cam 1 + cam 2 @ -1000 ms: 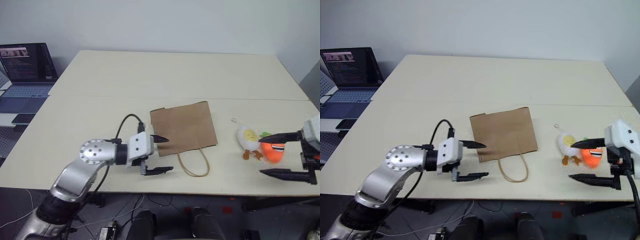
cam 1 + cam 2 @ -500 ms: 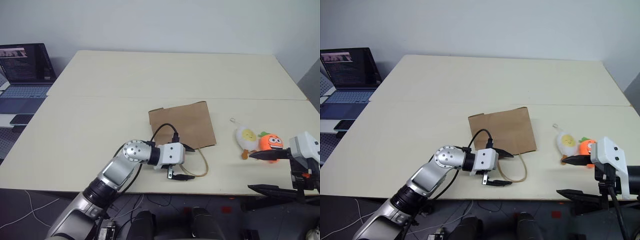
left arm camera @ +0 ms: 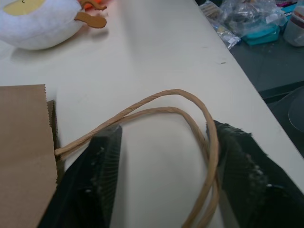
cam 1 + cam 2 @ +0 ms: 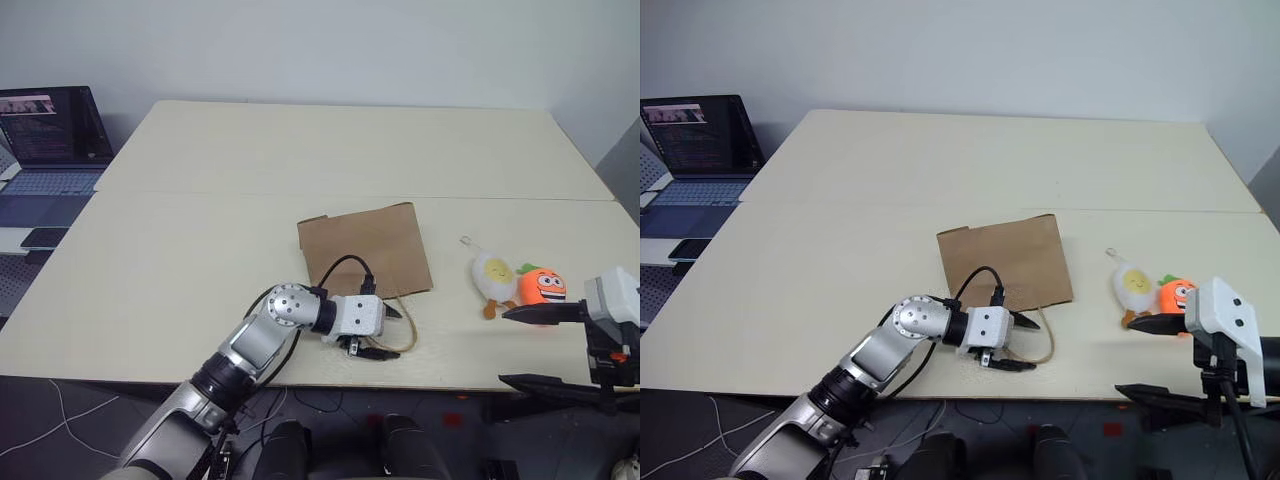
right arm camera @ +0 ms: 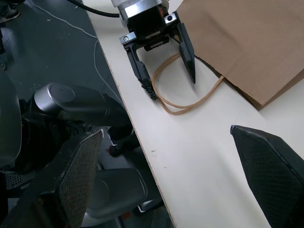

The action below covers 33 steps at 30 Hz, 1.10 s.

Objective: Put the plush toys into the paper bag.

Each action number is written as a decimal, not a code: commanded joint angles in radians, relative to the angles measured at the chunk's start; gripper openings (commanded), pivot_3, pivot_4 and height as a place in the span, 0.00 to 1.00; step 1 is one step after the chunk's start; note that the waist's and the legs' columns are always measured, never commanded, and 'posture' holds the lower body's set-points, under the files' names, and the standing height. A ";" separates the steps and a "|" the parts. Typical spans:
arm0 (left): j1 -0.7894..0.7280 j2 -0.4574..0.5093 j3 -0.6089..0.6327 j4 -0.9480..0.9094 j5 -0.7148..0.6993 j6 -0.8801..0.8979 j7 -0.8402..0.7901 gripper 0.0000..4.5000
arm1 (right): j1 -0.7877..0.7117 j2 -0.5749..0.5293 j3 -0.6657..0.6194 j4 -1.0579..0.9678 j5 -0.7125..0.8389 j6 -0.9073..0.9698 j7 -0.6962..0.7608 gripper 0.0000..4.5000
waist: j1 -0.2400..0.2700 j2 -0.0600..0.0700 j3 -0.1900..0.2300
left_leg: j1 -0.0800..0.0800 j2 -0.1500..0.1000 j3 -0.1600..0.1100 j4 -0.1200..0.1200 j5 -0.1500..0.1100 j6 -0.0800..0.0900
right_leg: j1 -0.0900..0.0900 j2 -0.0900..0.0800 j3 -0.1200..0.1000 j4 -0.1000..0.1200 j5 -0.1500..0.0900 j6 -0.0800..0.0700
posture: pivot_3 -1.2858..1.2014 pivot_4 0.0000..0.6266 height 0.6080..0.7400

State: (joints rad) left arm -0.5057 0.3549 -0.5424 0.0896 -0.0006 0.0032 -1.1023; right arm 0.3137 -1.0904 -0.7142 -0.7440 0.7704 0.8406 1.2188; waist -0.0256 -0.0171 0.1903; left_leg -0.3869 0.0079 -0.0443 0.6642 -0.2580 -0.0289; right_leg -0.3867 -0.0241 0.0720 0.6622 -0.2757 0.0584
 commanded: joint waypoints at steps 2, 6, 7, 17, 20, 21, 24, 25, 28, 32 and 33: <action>-0.018 -0.013 0.008 -0.013 -0.004 -0.018 -0.009 0.33 | 0.012 0.005 -0.032 -0.028 0.018 -0.006 -0.002 1.00 | 0.000 0.000 0.000 | 0.000 0.000 0.000 0.000 0.000 0.000 | 0.000 0.000 0.000 0.000 0.000 0.000 | 0.52 0.24 1.00; -0.030 -0.007 0.025 -0.007 -0.012 -0.016 -0.017 0.06 | 0.007 0.019 -0.014 -0.042 0.026 -0.009 -0.031 1.00 | 0.000 0.000 0.000 | 0.000 0.000 0.000 0.000 0.000 0.000 | 0.000 0.000 0.000 0.000 -0.001 0.001 | 0.52 0.24 1.00; -0.036 -0.004 0.040 -0.010 -0.024 -0.004 -0.017 0.01 | 0.000 0.031 -0.002 -0.047 0.024 -0.015 -0.052 1.00 | 0.000 0.000 0.000 | 0.000 0.000 0.000 0.000 0.000 0.000 | 0.000 0.000 0.000 0.000 -0.002 0.003 | 0.52 0.24 1.00; -0.170 0.029 0.217 -0.070 -0.198 0.217 -0.057 0.01 | -0.099 0.166 0.271 -0.092 -0.029 -0.020 -0.352 1.00 | -0.003 0.000 0.000 | -0.001 0.001 -0.002 0.000 0.000 0.000 | 0.000 0.001 -0.001 0.000 -0.002 0.003 | 0.52 0.24 1.00; -0.194 0.022 0.257 -0.081 -0.254 0.291 -0.054 0.00 | -0.156 0.245 0.363 -0.086 -0.051 -0.030 -0.448 0.92 | -0.003 0.000 0.000 | -0.001 0.001 -0.003 0.000 0.000 0.000 | -0.001 0.001 -0.001 0.000 -0.002 0.003 | 0.52 0.24 1.00; -0.203 0.015 0.273 -0.087 -0.281 0.323 -0.048 0.00 | -0.179 0.280 0.394 -0.085 -0.050 -0.027 -0.485 0.87 | -0.003 0.000 0.000 | -0.001 0.001 -0.003 0.000 0.000 0.000 | -0.001 0.001 -0.001 0.000 -0.002 0.003 | 0.52 0.24 1.00; -0.228 -0.002 0.309 -0.098 -0.342 0.404 -0.035 0.00 | -0.235 0.361 0.485 -0.075 -0.069 -0.029 -0.568 0.63 | -0.003 0.000 0.000 | -0.002 0.001 -0.004 0.000 0.000 0.000 | -0.001 0.001 -0.002 0.000 -0.002 0.003 | 0.52 0.24 1.00; -0.237 -0.007 0.320 -0.099 -0.359 0.427 -0.027 0.00 | -0.253 0.392 0.514 -0.069 -0.076 -0.033 -0.598 0.56 | -0.003 0.000 0.000 | -0.003 0.001 -0.004 0.000 0.000 0.000 | -0.002 0.001 -0.002 0.000 -0.002 0.003 | 0.52 0.24 1.00; -0.256 -0.015 0.341 -0.098 -0.389 0.473 -0.012 0.00 | -0.299 0.478 0.594 -0.041 -0.108 -0.042 -0.673 0.31 | -0.003 0.000 0.000 | -0.003 0.001 -0.004 0.000 0.000 0.000 | -0.002 0.001 -0.002 0.000 -0.002 0.003 | 0.52 0.24 1.00; -0.269 -0.030 0.354 -0.115 -0.425 0.525 0.008 0.00 | -0.360 0.595 0.715 0.042 -0.224 -0.103 -0.773 0.00 | -0.004 0.000 0.000 | -0.003 0.001 -0.005 0.000 0.000 0.000 | -0.002 0.002 -0.003 0.001 0.001 -0.001 | 0.52 0.24 1.00; -0.272 -0.036 0.358 -0.118 -0.434 0.537 0.016 0.00 | -0.374 0.620 0.738 0.066 -0.251 -0.118 -0.794 0.00 | -0.005 0.000 0.000 | -0.003 0.001 -0.005 0.000 0.000 0.000 | -0.002 0.002 -0.002 0.001 0.001 -0.001 | 0.52 0.24 1.00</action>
State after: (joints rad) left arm -0.7533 0.3273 -0.2068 0.0080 -0.4029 0.5243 -1.0986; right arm -0.0384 -0.4928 -0.0018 -0.6916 0.5637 0.7676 0.4653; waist -0.0302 -0.0170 0.1903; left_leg -0.3898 0.0091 -0.0491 0.6642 -0.2579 -0.0291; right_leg -0.3892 -0.0222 0.0694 0.6628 -0.2752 0.0571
